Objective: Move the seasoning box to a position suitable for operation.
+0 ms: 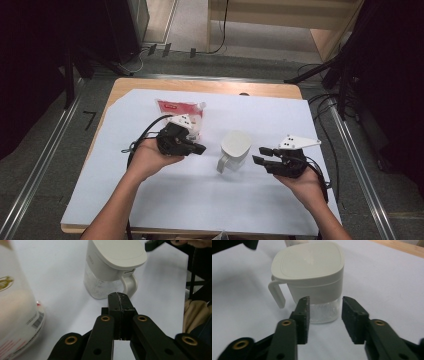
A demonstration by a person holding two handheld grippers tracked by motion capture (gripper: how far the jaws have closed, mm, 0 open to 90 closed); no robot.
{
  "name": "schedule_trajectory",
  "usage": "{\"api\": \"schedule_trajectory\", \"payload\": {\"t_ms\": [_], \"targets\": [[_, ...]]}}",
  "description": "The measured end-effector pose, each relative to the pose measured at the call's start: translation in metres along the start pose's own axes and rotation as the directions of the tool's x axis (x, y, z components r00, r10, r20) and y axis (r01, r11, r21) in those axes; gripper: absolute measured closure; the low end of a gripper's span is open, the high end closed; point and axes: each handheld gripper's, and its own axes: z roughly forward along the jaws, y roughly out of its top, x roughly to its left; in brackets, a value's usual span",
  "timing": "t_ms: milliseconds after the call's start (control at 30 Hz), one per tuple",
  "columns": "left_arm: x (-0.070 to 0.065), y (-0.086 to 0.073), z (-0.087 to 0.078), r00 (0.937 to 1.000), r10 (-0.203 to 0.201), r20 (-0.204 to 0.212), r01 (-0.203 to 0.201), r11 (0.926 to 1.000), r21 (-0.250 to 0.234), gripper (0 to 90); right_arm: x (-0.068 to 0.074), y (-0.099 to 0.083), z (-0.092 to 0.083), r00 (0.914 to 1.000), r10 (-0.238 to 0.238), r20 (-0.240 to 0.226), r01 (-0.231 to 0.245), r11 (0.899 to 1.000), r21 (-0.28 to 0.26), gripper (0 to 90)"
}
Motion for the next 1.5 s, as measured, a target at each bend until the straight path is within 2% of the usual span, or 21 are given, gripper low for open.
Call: {"api": "schedule_trajectory", "payload": {"t_ms": [133, 167, 233, 400, 500, 600, 667, 867, 933, 967, 1200, 1300, 1500], "targets": [[-0.003, 0.003, 0.014, 0.9998, 0.017, 0.008, -0.017, 0.9998, 0.004, 90.0, 0.0, 0.003, 0.003, 1.0, 0.003, 0.002, -0.003, 1.0, 0.026, 81.6], [-0.003, 0.003, 0.017, 0.9997, 0.023, 0.014, -0.023, 0.9997, 0.002, 90.0, 0.001, 0.003, 0.004, 0.9998, 0.005, 0.021, -0.006, 0.999, 0.032, 85.0], [-0.003, 0.002, 0.022, 0.9995, 0.024, 0.02, -0.024, 0.9997, 0.007, 90.0, 0.001, 0.004, 0.006, 0.9997, 0.01, 0.023, -0.011, 0.999, 0.031, 90.0], [-0.001, 0.0, 0.033, 0.9996, 0.026, 0.014, -0.026, 0.9995, 0.019, 90.0, -0.002, 0.006, 0.013, 0.9988, 0.034, 0.035, -0.035, 0.999, 0.023, 90.0], [-0.001, -0.001, 0.036, 0.9999, 0.017, 0.0, -0.017, 0.9998, 0.012, 90.0, -0.006, 0.005, 0.016, 0.9981, 0.058, 0.018, -0.059, 0.998, 0.025, 90.0], [-0.001, -0.002, 0.04, 0.9999, 0.016, 0.006, -0.016, 0.9998, 0.01, 90.0, -0.006, 0.003, 0.017, 0.997, 0.077, 0.006, -0.077, 0.997, 0.028, 90.0], [-0.002, -0.003, 0.044, 0.9997, 0.026, -0.001, -0.026, 0.9994, 0.021, 90.0, -0.005, 0.003, 0.019, 0.9974, 0.072, 0.009, -0.072, 0.997, 0.034, 90.0], [-0.006, -0.003, 0.051, 0.9996, 0.029, 0.0, -0.029, 0.9995, 0.013, 90.0, -0.003, 0.003, 0.026, 0.9982, 0.059, 0.014, -0.059, 0.997, 0.05, 90.0], [-0.006, -0.003, 0.052, 0.9999, 0.014, 0.002, -0.014, 0.9999, 0.007, 90.0, -0.002, 0.003, 0.027, 0.9984, 0.051, 0.025, -0.052, 0.997, 0.059, 90.0], [-0.005, -0.003, 0.052, 0.9998, 0.018, 0.001, -0.018, 0.9996, 0.019, 90.0, -0.002, 0.003, 0.027, 0.9983, 0.053, 0.024, -0.055, 0.997, 0.06, 90.0], [-0.007, -0.004, 0.053, 1.0, 0.002, 0.002, -0.002, 1.0, 0.01, 90.0, -0.003, 0.003, 0.028, 0.9974, 0.066, 0.029, -0.068, 0.996, 0.053, 90.0], [-0.01, -0.004, 0.055, 0.9998, 0.016, 0.005, -0.017, 0.9998, 0.009, 90.0, -0.005, 0.003, 0.029, 0.9969, 0.074, 0.026, -0.076, 0.996, 0.052, 90.0], [-0.017, -0.005, 0.057, 0.9999, 0.015, 0.002, -0.015, 0.9999, 0.002, 90.0, -0.005, 0.005, 0.035, 0.9957, 0.086, 0.034, -0.087, 0.995, 0.049, 90.0]]}}
